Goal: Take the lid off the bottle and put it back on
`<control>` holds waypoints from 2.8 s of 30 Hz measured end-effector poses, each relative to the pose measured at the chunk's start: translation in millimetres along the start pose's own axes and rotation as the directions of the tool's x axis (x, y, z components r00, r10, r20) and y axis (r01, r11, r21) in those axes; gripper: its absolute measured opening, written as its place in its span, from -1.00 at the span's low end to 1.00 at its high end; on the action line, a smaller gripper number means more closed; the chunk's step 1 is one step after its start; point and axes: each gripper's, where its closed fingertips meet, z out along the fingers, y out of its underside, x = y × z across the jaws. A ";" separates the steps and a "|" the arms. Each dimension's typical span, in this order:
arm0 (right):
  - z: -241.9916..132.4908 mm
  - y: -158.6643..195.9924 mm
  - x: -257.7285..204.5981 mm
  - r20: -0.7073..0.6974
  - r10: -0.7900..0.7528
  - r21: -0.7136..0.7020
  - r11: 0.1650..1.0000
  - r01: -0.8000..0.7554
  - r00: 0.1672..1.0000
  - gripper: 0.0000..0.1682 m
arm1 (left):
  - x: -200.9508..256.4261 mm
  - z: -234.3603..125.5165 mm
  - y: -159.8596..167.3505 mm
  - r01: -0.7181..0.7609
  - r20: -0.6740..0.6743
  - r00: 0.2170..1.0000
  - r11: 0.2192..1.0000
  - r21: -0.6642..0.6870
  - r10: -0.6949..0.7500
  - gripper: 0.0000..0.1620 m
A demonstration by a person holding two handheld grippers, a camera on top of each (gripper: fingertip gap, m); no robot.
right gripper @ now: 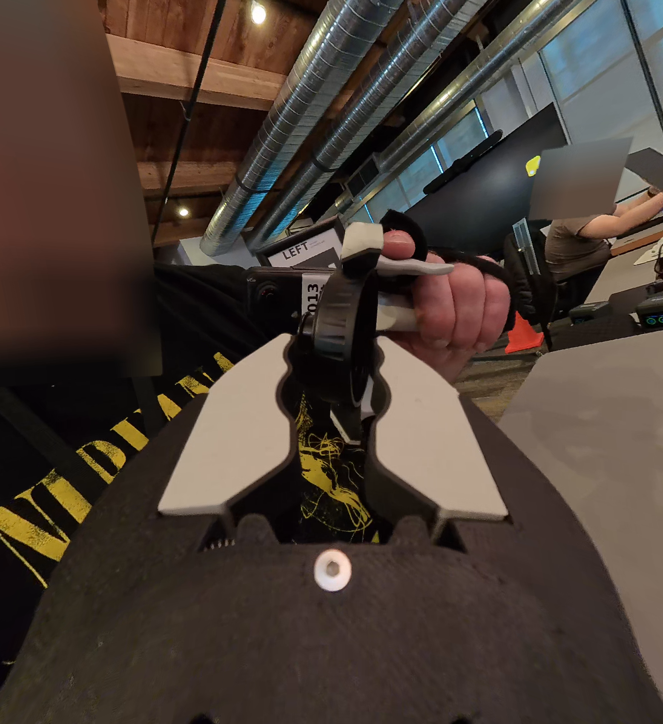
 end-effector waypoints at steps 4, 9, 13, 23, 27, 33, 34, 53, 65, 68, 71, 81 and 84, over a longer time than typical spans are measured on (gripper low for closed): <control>2.4 -0.7 -0.2 -0.053 -0.051 -0.029 0.998 0.050 0.997 -0.46 | -3.2 -1.7 7.9 0.006 0.010 1.000 0.999 -0.044 -0.005 0.00; 2.2 0.7 14.0 -0.225 -0.132 -0.101 0.989 0.112 0.965 -0.32 | -14.0 -6.4 24.0 0.025 0.067 0.998 0.990 -0.138 -0.016 0.00; -9.4 -3.2 44.3 -0.491 -0.270 -0.194 0.961 0.198 0.828 -0.13 | -21.9 -6.5 45.3 0.029 0.127 0.992 0.963 -0.270 0.006 0.00; -11.5 -7.4 84.0 -0.758 -0.452 -0.391 0.892 0.227 0.471 0.04 | -16.8 8.2 83.6 -0.029 0.158 0.978 0.842 -0.539 0.135 -0.01; -13.5 -5.8 92.7 -0.775 -0.461 -0.408 0.887 0.215 0.432 -0.14 | -14.9 9.9 88.4 -0.021 0.162 0.977 0.818 -0.575 0.139 -0.01; -16.7 -4.0 102.3 -0.790 -0.473 -0.431 0.881 0.195 0.390 -0.12 | -12.3 10.2 96.5 0.018 0.184 0.976 0.792 -0.610 0.120 -0.01; -16.4 -3.5 103.7 -0.792 -0.471 -0.429 0.882 0.193 0.390 -0.11 | -12.2 10.2 96.5 0.025 0.188 0.975 0.791 -0.611 0.115 -0.01; -31.5 -34.8 72.4 -0.770 -0.501 -0.456 0.865 0.210 0.395 -0.09 | -22.6 6.7 57.4 0.496 0.141 0.868 0.843 -0.207 -0.476 0.47; -115.8 -88.8 12.7 -0.849 -0.445 -0.392 0.892 0.226 0.285 -0.08 | 22.1 106.5 93.5 0.831 -0.174 0.541 0.555 -0.041 -0.823 0.66; -132.8 -87.5 12.7 -0.863 -0.438 -0.395 0.896 0.204 0.251 -0.09 | 23.5 124.3 94.9 0.853 -0.218 0.509 0.522 -0.002 -0.833 0.60; -148.6 -85.4 14.5 -0.880 -0.401 -0.362 0.913 0.187 0.256 -0.09 | 26.5 134.9 88.4 0.859 -0.257 0.499 0.511 0.022 -0.828 0.61; -174.1 -76.7 32.0 -0.899 -0.322 -0.288 0.945 0.152 0.298 -0.09 | 37.6 155.0 78.3 0.850 -0.314 0.509 0.525 0.040 -0.801 0.44; -176.9 -75.9 34.9 -0.900 -0.312 -0.278 0.949 0.150 0.305 -0.09 | 39.5 157.2 77.3 0.850 -0.328 0.510 0.525 0.049 -0.795 0.24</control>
